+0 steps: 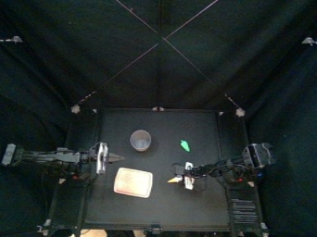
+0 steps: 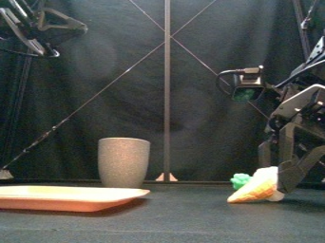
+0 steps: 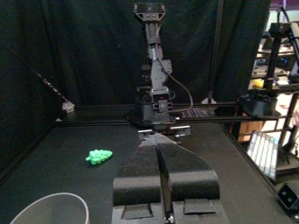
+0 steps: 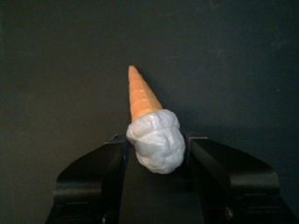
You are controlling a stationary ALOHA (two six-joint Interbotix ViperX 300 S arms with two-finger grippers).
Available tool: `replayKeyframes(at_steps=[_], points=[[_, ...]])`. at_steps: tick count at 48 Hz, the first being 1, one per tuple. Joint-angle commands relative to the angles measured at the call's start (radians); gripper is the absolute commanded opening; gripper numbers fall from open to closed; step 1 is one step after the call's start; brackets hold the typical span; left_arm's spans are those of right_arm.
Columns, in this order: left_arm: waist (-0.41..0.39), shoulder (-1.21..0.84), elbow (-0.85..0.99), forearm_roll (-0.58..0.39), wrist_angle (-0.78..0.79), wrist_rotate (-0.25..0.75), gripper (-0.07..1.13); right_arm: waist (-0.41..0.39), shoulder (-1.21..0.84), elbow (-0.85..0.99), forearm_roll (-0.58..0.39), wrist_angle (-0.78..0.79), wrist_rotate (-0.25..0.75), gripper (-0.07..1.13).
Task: Pick the ice cream then place it in the grey bowl
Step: Place ice cream in the grey bowl
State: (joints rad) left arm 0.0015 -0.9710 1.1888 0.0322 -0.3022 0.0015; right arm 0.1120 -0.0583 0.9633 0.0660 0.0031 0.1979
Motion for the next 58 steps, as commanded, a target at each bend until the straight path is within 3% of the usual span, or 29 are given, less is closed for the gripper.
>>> replayKeyframes(at_steps=[1, 7, 19, 26, 34, 49, 58], points=[[-0.003, 0.003, -0.015, 0.002, -0.009, 0.0, -0.03, -0.006, -0.018, -0.031, 0.0, -0.002, 0.0, 0.65], [-0.003, 0.002, -0.017, 0.002, -0.008, 0.0, -0.03, -0.055, -0.046, -0.078, -0.035, 0.003, -0.014, 0.62], [-0.003, 0.002, -0.015, 0.002, -0.008, 0.0, -0.03, -0.213, -0.115, -0.262, -0.245, 0.043, -0.006, 0.62], [-0.003, 0.002, -0.015, 0.002, -0.008, 0.0, -0.03, -0.293, -0.097, -0.371, -0.308, 0.043, -0.008, 0.62], [-0.003, 0.002, -0.015, 0.002, -0.008, 0.0, -0.03, -0.368, -0.021, -0.497, -0.304, 0.034, -0.008, 0.62], [-0.002, 0.0, -0.014, 0.002, -0.006, 0.0, -0.03, -0.402, 0.189, -0.723, -0.31, 0.04, -0.009, 0.62], [-0.003, -0.011, -0.012, 0.002, -0.002, 0.0, -0.03, -0.411, 0.224, -0.769, -0.305, 0.086, -0.011, 0.73]])
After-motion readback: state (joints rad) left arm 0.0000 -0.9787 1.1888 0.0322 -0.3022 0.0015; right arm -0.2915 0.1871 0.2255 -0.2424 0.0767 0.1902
